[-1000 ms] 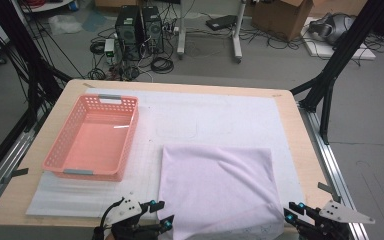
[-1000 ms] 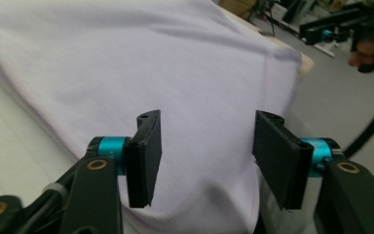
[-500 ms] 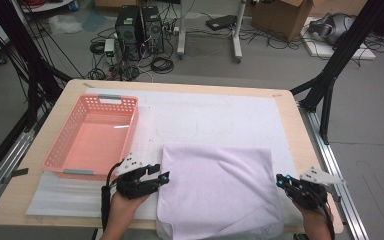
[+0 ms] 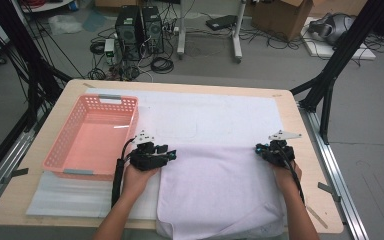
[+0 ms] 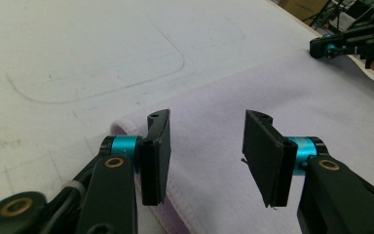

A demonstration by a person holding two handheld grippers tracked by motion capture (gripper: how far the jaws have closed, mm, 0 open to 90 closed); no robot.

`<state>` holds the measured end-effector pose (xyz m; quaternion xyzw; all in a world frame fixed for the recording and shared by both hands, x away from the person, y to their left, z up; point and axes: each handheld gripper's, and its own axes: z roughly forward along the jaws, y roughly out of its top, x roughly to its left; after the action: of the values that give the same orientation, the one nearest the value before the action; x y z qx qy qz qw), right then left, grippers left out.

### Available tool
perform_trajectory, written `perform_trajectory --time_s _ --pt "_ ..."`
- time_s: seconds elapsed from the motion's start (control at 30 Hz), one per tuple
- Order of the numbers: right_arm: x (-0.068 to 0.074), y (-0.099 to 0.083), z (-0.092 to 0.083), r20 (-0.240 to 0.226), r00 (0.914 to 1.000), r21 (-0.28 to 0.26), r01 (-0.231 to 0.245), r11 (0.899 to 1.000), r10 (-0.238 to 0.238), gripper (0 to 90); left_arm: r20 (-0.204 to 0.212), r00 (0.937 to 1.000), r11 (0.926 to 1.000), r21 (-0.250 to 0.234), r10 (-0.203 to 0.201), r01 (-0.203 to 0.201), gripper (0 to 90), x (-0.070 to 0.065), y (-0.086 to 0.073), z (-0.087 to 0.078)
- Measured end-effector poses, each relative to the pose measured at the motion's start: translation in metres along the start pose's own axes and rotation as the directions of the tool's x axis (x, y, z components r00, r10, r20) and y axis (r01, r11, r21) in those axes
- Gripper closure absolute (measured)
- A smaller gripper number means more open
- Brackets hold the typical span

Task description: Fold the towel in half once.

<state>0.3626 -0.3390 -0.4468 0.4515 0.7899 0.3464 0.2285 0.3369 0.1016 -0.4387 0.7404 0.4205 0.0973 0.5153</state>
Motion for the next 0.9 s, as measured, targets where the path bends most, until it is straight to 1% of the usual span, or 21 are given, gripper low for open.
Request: perform_trajectory --time_s 0.03,0.07,0.1,0.13,0.17,0.23,0.27,0.33,0.43,0.47,0.5,0.53,0.6,0.63,0.67,0.73,0.77,0.8,0.83,0.87,0.9 --pt "-0.004 -0.001 0.0 0.037 0.9993 0.006 -0.005 1.0 0.005 89.5 -0.006 1.0 1.0 0.0 0.001 -0.001 53.0 0.0 0.001 0.001" --pt "-0.007 -0.001 -0.001 0.056 0.9983 0.007 -0.014 1.0 0.013 89.5 -0.015 0.9999 1.0 -0.002 0.003 -0.003 52.5 0.001 0.003 0.002" --pt "-0.01 -0.003 -0.002 0.062 0.9973 0.001 -0.041 0.999 0.04 88.3 -0.031 0.9995 1.0 -0.005 0.0 0.0 51.4 0.003 0.004 0.003" --pt "-0.013 -0.004 -0.005 0.051 0.9963 -0.007 -0.069 0.998 0.069 81.1 -0.044 0.999 1.0 0.005 -0.003 0.003 48.5 0.004 0.005 0.004" --pt "-0.013 -0.004 -0.007 0.046 0.9955 -0.017 -0.082 0.996 0.083 79.1 -0.059 0.9983 1.0 0.004 -0.006 0.006 46.3 0.006 0.005 0.006" --pt "-0.013 -0.006 -0.015 0.016 0.9965 -0.047 -0.082 0.996 0.082 76.1 -0.077 0.997 1.0 0.004 -0.005 0.005 45.9 0.009 0.004 0.007" --pt "-0.012 -0.006 -0.02 0.013 0.997 -0.06 -0.075 0.995 0.076 73.9 -0.091 0.9959 0.9999 0.01 -0.004 0.005 45.9 0.011 0.004 0.009" --pt "-0.012 -0.008 -0.028 -0.005 0.9962 -0.079 -0.087 0.993 0.087 66.7 -0.134 0.991 0.9997 0.023 0.006 -0.003 44.5 0.014 0.002 0.012" --pt "-0.013 -0.014 -0.034 0.005 0.9953 -0.061 -0.097 0.993 0.097 53.3 -0.12 0.9926 0.9991 0.039 -0.012 0.017 44.5 0.016 0.0 0.018" --pt "-0.015 -0.017 -0.034 0.002 0.9941 -0.048 -0.109 0.993 0.109 51.0 -0.13 0.9914 0.9979 0.061 -0.011 0.019 44.8 0.016 0.0 0.021" --pt "-0.016 -0.02 -0.034 -0.002 0.9934 -0.035 -0.115 0.993 0.115 48.5 -0.127 0.9918 0.9957 0.089 -0.014 0.025 45.4 0.016 0.001 0.023" --pt "-0.017 -0.023 -0.033 -0.005 0.9923 -0.021 -0.124 0.992 0.123 45.7 -0.131 0.9914 0.9944 0.103 -0.007 0.021 45.0 0.016 0.002 0.025" --pt "-0.018 -0.028 -0.031 -0.017 0.9904 0.007 -0.137 0.991 0.137 45.0 -0.135 0.9908 0.9935 0.114 0.012 0.004 47.3 0.014 0.002 0.026" --pt "-0.018 -0.03 -0.03 -0.028 0.9898 0.009 -0.139 0.99 0.14 45.2 -0.142 0.9895 0.9931 0.117 0.026 -0.009 49.6 0.014 0.002 0.026" --pt "-0.018 -0.031 -0.03 -0.026 0.9901 0.002 -0.138 0.99 0.138 46.2 -0.152 0.9877 0.9926 0.12 0.034 -0.016 54.3 0.013 0.002 0.026" --pt "-0.016 -0.03 -0.031 -0.031 0.9905 0.006 -0.134 0.991 0.134 49.9 -0.138 0.9899 0.9926 0.12 0.031 -0.014 63.6 0.014 0.002 0.026" --pt "-0.016 -0.03 -0.031 -0.033 0.9915 0.012 -0.125 0.992 0.125 52.0 -0.118 0.9923 0.9913 0.13 0.038 -0.023 68.7 0.014 0.002 0.025" --pt "-0.014 -0.03 -0.032 -0.031 0.9927 0.015 -0.116 0.993 0.116 53.4 -0.105 0.993 0.9902 0.134 0.054 -0.039 75.1 0.012 0.001 0.026" --pt "-0.013 -0.029 -0.032 -0.032 0.9938 0.017 -0.106 0.994 0.107 58.3 -0.098 0.9927 0.9887 0.139 0.071 -0.057 79.0 0.01 0.001 0.027" --pt "-0.013 -0.029 -0.032 -0.042 0.9933 0.02 -0.107 0.994 0.108 59.7 -0.095 0.9922 0.9879 0.14 0.081 -0.067 80.4 0.009 0.001 0.027" --pt "-0.012 -0.029 -0.032 -0.042 0.9939 0.019 -0.101 0.995 0.102 62.3 -0.092 0.9934 0.9885 0.141 0.069 -0.055 81.7 0.009 0.001 0.027"
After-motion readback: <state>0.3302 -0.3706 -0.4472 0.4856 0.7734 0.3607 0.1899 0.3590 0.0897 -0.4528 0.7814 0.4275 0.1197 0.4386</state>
